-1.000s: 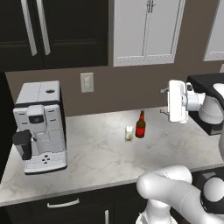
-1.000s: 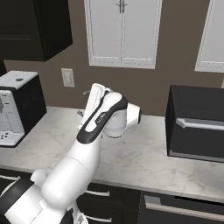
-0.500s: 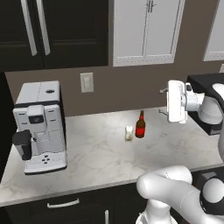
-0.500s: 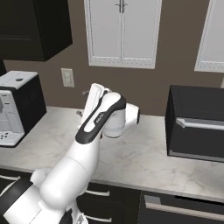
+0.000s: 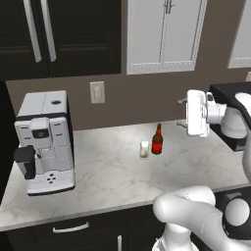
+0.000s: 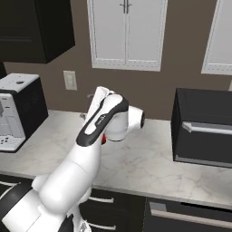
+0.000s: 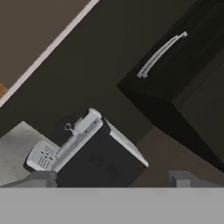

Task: Move the drinks to the dining counter.

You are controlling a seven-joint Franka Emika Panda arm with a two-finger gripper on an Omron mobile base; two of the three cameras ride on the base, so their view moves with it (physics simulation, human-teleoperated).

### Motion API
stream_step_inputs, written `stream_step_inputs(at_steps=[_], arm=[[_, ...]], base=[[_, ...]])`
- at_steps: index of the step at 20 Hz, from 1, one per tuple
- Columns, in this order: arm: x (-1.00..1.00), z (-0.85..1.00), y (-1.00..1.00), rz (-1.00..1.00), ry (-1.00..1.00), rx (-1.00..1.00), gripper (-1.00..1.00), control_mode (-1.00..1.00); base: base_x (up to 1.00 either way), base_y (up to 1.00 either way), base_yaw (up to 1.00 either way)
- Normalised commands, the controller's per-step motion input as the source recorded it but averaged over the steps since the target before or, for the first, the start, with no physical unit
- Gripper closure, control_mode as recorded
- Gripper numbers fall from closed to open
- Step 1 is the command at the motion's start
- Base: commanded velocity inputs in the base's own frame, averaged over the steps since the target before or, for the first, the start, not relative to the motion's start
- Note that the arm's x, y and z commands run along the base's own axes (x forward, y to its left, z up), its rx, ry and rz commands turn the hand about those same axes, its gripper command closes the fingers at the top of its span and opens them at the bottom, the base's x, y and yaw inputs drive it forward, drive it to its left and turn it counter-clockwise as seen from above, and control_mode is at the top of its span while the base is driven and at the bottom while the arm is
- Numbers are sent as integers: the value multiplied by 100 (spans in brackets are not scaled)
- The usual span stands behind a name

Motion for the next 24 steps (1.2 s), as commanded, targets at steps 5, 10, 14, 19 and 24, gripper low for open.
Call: stream_step_inputs(at_steps=[5,10,14,19,24], arm=[[11,-19,-3,-23,37,-1,-100,-100],[0,-22,0,-17,26,-8,-100,-100],[0,-48,4,-11,18,-8,-100,-100],[3,-68,3,-8,13,-8,-100,-100],[17,-53,0,-7,11,0,-100,-100]], base=[[0,0,0],[0,0,0],[0,0,0],[0,0,0],[0,0,0]])
